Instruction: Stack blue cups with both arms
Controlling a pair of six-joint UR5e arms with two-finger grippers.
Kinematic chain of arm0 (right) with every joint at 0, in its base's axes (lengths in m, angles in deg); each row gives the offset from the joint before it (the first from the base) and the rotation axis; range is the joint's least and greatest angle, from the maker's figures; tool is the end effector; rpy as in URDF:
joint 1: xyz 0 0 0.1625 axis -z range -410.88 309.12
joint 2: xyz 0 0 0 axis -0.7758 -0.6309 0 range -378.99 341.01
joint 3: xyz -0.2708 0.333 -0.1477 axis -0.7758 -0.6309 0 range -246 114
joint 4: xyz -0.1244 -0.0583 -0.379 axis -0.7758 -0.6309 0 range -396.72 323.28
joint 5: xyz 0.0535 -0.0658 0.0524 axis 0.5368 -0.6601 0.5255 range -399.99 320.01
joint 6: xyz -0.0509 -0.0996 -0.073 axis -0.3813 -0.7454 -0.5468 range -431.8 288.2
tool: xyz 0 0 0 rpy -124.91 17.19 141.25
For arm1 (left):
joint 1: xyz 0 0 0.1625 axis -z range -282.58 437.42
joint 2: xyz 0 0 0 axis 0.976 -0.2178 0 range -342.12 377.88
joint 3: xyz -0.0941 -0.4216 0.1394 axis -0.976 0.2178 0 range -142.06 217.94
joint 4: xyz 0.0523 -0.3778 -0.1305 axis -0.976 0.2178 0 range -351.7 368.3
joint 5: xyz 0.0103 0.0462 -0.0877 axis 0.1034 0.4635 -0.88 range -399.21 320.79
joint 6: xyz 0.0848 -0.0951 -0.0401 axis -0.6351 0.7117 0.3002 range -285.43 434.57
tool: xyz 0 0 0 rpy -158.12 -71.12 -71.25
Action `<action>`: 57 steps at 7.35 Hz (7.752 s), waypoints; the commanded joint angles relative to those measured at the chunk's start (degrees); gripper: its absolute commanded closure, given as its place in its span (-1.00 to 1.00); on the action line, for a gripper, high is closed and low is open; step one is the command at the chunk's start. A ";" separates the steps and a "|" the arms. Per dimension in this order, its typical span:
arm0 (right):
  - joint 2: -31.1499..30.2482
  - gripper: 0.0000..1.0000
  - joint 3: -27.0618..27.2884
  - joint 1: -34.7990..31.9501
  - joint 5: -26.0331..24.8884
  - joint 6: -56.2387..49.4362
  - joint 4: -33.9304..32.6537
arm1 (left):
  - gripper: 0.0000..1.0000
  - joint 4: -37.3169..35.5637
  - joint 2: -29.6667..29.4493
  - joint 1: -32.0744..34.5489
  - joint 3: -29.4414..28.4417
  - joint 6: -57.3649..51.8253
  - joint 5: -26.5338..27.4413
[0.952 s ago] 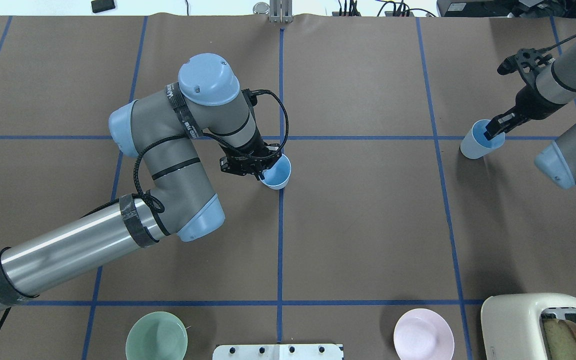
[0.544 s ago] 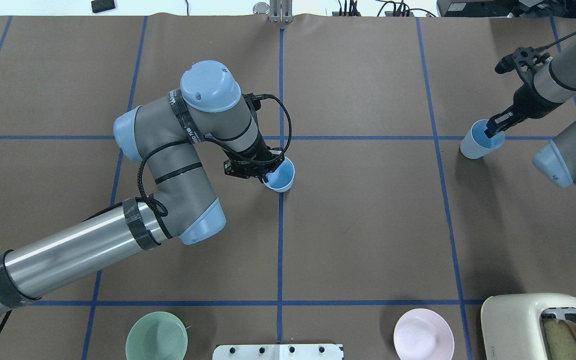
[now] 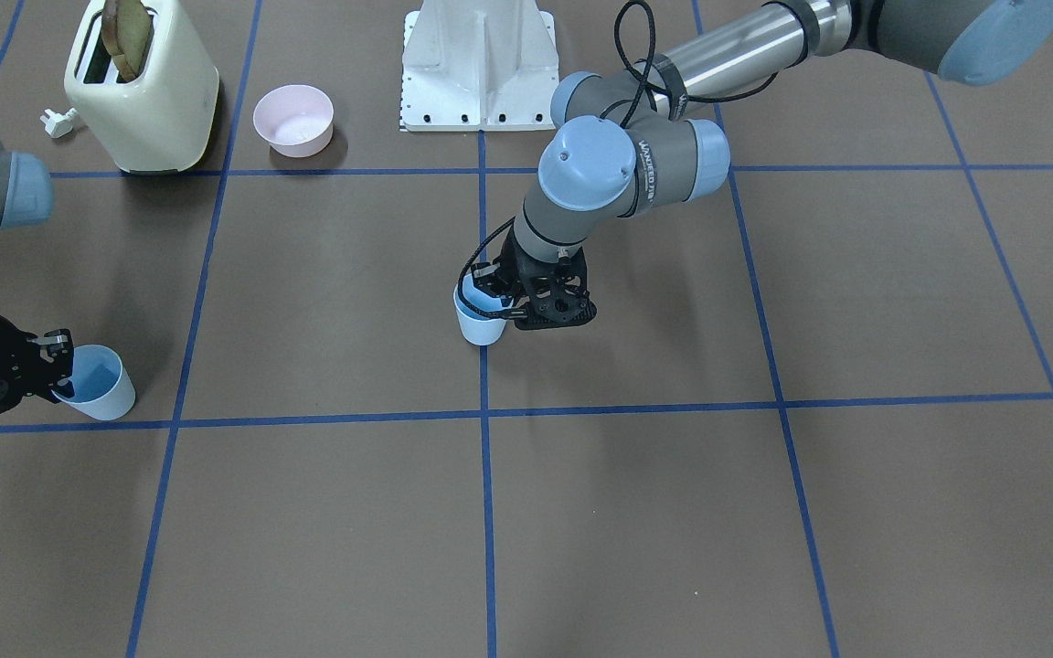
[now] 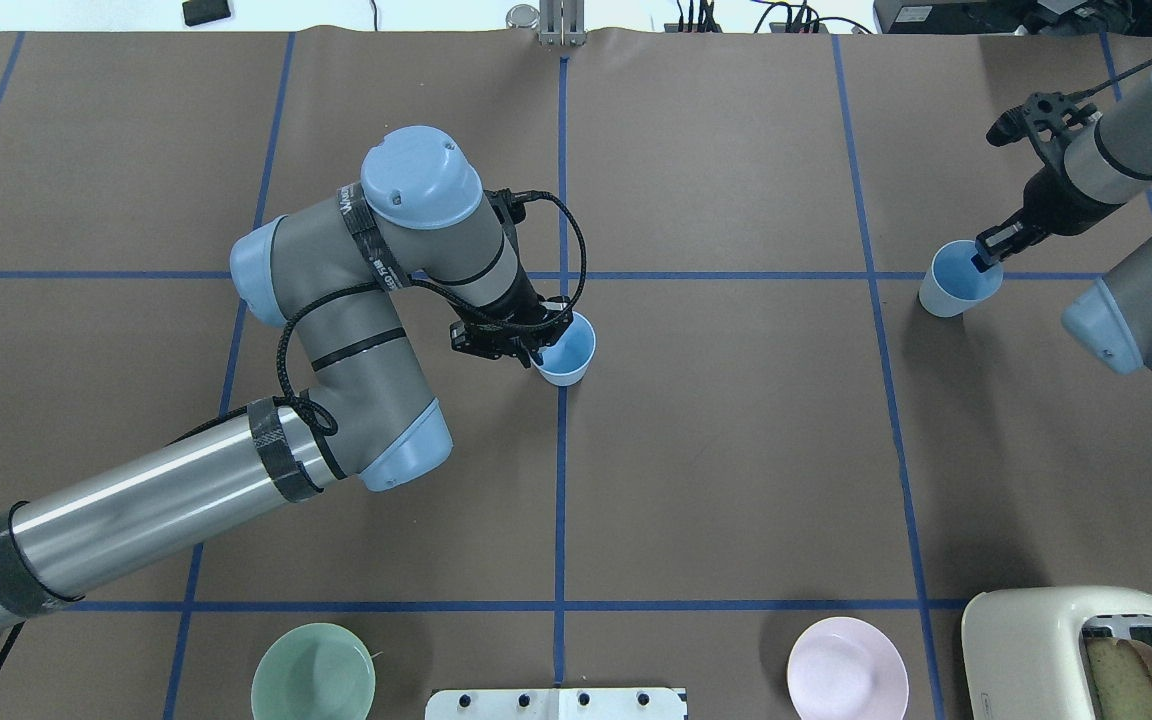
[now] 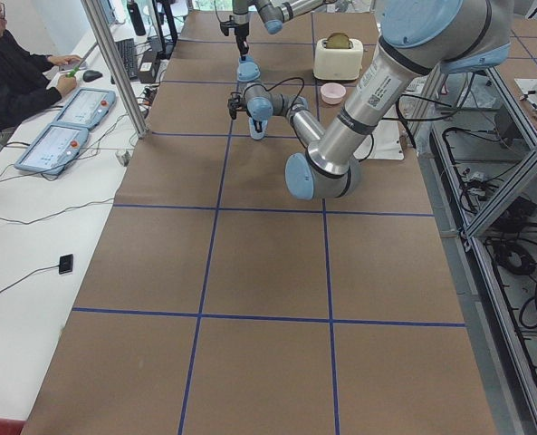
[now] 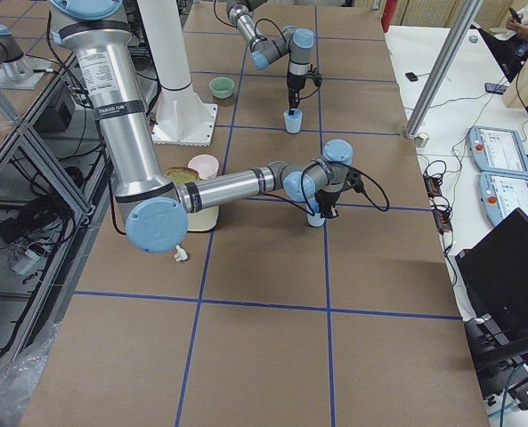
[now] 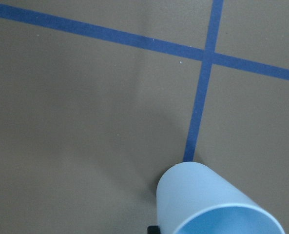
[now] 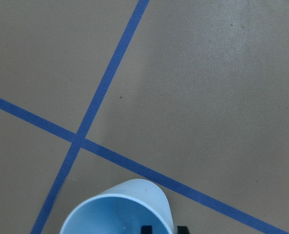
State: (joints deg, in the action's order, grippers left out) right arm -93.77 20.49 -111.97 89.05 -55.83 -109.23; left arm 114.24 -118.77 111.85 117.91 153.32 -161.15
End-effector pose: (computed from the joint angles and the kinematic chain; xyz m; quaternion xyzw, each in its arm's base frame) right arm -0.2612 -0.5747 0.5652 0.0962 -0.3895 -0.1865 0.8968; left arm 0.6129 -0.4961 0.2369 -0.0621 0.4880 -0.0538 0.8689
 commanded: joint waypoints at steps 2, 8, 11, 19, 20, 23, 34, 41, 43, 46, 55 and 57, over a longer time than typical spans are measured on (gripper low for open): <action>0.07 1.00 0.00 0.01 -0.01 -0.14 0.00 | -0.75 0.84 0.07 0.03 0.36 0.00 0.47; 6.55 1.00 1.49 -2.45 1.92 0.38 -7.17 | -0.73 0.49 2.42 6.07 6.84 -0.96 -0.41; 10.43 1.00 6.57 0.33 2.10 10.53 -11.42 | -0.82 -4.49 7.09 13.27 9.59 -15.15 -2.76; 28.00 1.00 11.08 17.22 -6.94 38.18 -20.80 | -0.95 -18.67 21.76 28.14 18.03 -51.75 -5.33; 28.72 1.00 10.99 18.88 -7.83 38.79 -21.09 | -0.95 -18.41 22.73 28.76 18.03 -52.64 -5.33; 29.34 1.00 10.11 24.34 -12.84 39.67 -20.74 | -0.95 -18.49 22.83 28.85 17.94 -52.56 -5.33; 30.40 0.27 6.77 25.67 -16.10 39.93 -18.55 | -0.94 -18.32 23.27 28.85 17.67 -52.56 -5.24; 27.86 -1.00 7.64 18.83 -15.57 44.76 -14.43 | -0.95 -19.19 24.58 33.05 17.41 -59.38 -5.33; 24.26 -1.00 7.03 12.00 -15.57 42.76 -13.89 | -0.95 -19.11 27.04 38.15 14.79 -69.91 -5.85; 21.08 -1.00 0.46 5.48 -19.60 24.60 -11.79 | -0.95 -18.50 30.20 47.55 6.89 -87.32 -6.38; -10.79 -1.00 8.94 -25.20 3.50 -6.08 -10.98 | -0.99 -17.44 38.56 55.75 6.25 -93.08 -7.17; -17.21 -1.00 11.60 -26.79 4.72 -6.47 -11.07 | -0.99 -17.88 38.92 55.84 6.07 -93.08 -7.17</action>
State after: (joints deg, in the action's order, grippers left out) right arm -106.96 30.50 -137.64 92.94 -61.63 -120.19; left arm 96.65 -80.04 167.63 124.08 60.18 -168.32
